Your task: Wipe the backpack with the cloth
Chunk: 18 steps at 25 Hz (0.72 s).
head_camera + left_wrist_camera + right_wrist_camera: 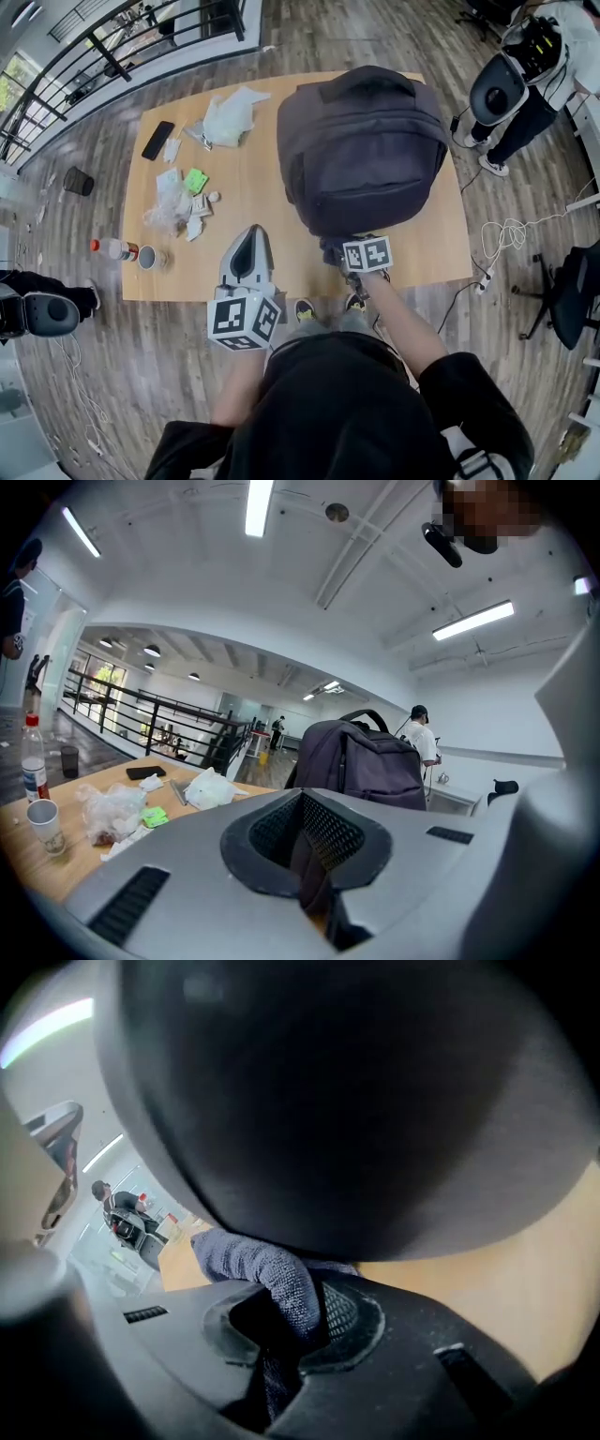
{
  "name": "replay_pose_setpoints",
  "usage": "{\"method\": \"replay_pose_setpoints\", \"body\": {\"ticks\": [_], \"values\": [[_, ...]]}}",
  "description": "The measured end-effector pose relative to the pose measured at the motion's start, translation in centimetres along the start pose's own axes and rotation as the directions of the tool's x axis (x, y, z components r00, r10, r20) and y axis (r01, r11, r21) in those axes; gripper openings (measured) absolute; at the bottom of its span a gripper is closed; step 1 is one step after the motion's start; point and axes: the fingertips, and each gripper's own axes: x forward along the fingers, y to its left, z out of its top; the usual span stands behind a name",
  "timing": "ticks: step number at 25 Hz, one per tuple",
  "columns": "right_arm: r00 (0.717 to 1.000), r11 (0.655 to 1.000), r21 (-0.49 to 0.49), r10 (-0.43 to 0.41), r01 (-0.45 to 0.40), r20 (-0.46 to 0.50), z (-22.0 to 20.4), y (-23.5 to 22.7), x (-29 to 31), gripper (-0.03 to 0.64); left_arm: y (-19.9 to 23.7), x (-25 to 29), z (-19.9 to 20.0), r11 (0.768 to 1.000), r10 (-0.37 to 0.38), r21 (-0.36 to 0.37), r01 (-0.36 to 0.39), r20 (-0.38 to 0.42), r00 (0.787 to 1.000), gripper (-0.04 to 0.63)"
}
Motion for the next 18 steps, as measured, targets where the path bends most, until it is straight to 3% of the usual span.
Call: {"method": "replay_pose_setpoints", "body": {"ticks": [5, 9, 13, 18], "values": [[0.987, 0.986, 0.051, -0.159, 0.159, -0.005, -0.2, -11.9, -6.4, 0.043, -2.9, 1.8, -0.4, 0.997, -0.073, 0.003, 0.073, -0.012, 0.997, 0.015], [0.960, 0.960, 0.011, -0.279, 0.280, -0.020, 0.6, -16.7, -9.4, 0.043, -4.0, 2.1, -0.3, 0.995, -0.096, 0.005, 0.096, -0.010, 0.995, 0.015], [0.935, 0.935, 0.011, -0.354, 0.353, 0.001, 0.1, -14.8, -8.4, 0.041, -2.7, 1.4, -0.2, 0.998, -0.063, 0.002, 0.063, -0.005, 0.998, 0.015], [0.955, 0.956, 0.049, -0.293, 0.291, 0.038, -0.5, -6.3, -3.0, 0.041, 0.4, -0.4, 0.3, 1.000, 0.008, -0.010, -0.008, 0.014, 1.000, 0.015]]}}
